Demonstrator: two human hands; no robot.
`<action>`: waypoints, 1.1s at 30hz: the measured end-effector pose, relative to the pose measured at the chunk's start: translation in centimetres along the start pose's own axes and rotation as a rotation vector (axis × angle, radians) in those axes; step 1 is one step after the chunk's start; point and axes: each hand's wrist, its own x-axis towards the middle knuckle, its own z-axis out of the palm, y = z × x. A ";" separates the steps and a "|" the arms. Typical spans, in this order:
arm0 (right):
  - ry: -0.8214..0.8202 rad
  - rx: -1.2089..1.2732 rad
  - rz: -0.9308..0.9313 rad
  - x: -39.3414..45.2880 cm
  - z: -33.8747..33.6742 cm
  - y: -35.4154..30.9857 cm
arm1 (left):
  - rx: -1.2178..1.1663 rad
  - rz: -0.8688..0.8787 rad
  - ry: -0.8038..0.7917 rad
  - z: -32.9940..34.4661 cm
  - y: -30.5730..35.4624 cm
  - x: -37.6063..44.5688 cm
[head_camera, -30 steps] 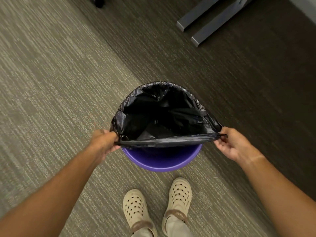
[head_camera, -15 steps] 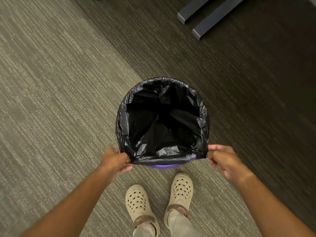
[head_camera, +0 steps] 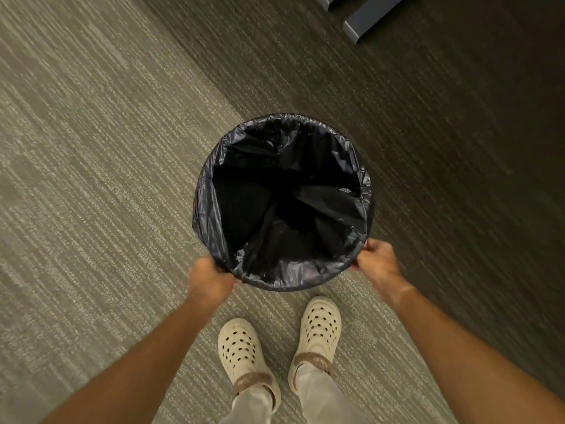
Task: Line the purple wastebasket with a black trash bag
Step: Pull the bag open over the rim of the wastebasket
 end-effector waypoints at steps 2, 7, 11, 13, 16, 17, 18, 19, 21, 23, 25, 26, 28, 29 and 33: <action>0.019 -0.032 -0.050 0.1 -0.2 -0.3 | 0.186 0.091 0.042 -0.6 0.2 0.5; 0.276 -0.494 -0.575 -2.3 -3.1 -2.0 | 0.438 0.428 0.354 -4.8 0.1 1.6; 0.252 -0.566 -0.818 -2.4 -2.9 -5.4 | 0.265 0.647 0.409 -6.5 4.3 1.1; 0.245 -0.503 -0.824 -1.5 -2.1 -7.4 | 0.215 0.674 0.390 -6.4 6.2 1.6; 0.215 -0.329 -0.697 -0.6 -0.7 -9.9 | 0.024 0.575 0.256 -6.1 8.2 2.9; 0.196 -0.255 -0.633 0.1 -0.3 -10.4 | -0.066 0.521 0.214 -5.9 8.5 3.4; 0.184 -0.180 -0.571 0.5 0.0 -10.9 | -0.150 0.455 0.187 -5.7 8.6 3.9; 0.173 -0.092 -0.511 1.0 0.2 -11.1 | -0.243 0.384 0.163 -5.5 8.5 4.5; 0.132 0.097 -0.417 1.8 0.4 -11.3 | -0.470 0.241 0.114 -5.1 8.3 5.7; 0.075 0.264 -0.345 1.9 0.5 -11.4 | -0.671 0.166 0.066 -4.8 7.9 6.6; 0.013 0.370 -0.271 2.4 0.2 -11.6 | -0.736 0.139 0.057 -4.7 7.7 7.2; -0.010 0.404 -0.242 2.4 0.1 -11.6 | -0.742 0.132 0.057 -4.7 7.5 7.5; -0.021 0.406 -0.218 2.5 0.1 -11.8 | -0.732 0.123 0.068 -4.8 7.1 8.3; -0.032 0.405 -0.209 2.8 0.1 -11.8 | -0.720 0.127 0.066 -4.9 7.1 8.5; -0.122 0.424 -0.114 3.4 -0.1 -12.2 | -0.699 0.092 0.013 -5.4 7.5 9.4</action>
